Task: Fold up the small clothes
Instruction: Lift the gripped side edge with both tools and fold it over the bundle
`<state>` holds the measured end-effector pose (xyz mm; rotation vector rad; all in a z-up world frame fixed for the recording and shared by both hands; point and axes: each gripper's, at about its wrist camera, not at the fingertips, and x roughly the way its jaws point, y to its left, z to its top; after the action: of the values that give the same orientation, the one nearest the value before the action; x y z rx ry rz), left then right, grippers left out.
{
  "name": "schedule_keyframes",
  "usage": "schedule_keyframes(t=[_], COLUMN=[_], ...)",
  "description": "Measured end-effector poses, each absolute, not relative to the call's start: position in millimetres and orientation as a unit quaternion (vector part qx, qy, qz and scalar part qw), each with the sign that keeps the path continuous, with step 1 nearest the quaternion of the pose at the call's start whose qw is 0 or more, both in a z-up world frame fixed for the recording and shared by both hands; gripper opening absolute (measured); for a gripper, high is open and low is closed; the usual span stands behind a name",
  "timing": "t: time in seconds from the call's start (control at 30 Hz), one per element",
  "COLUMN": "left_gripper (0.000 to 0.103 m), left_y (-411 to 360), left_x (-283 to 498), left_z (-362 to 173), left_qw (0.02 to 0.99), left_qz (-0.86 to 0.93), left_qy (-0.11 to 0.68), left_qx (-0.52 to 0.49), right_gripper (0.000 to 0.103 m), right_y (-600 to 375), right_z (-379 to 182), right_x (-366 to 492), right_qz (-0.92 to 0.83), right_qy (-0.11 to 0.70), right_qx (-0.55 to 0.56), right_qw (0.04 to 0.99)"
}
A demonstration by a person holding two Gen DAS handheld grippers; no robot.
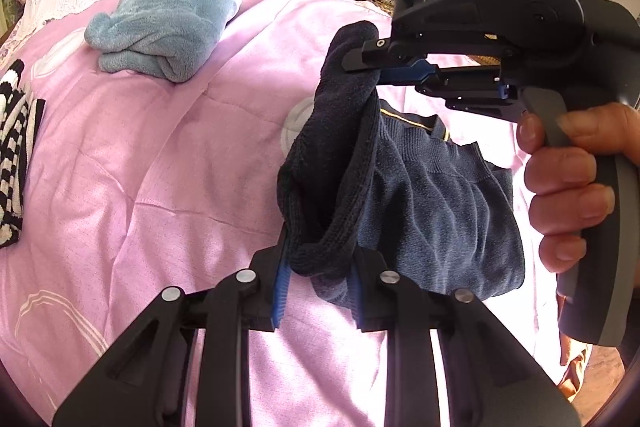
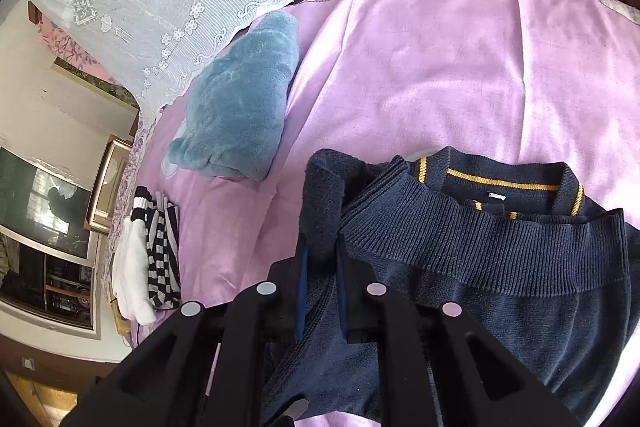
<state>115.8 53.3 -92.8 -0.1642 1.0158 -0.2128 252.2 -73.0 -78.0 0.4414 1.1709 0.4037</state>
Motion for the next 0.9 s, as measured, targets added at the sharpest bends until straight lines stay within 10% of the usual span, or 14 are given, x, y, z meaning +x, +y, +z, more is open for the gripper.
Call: schedule_keyframes(t=[0.9], left_gripper=[0.022], left_y=[-55.3], left_x=[91.1], left_z=[-49.6], left_qw=[0.878], left_qz=[-0.155], left_qy=[0.452], left_qx=[0.0], right_gripper=[0.012], right_y=[-207.4], right_z=[-56.1], right_x=[209.5], right_qz=[0.2], right_qy=[0.492], right_qx=[0.261], right_qw=[0.806])
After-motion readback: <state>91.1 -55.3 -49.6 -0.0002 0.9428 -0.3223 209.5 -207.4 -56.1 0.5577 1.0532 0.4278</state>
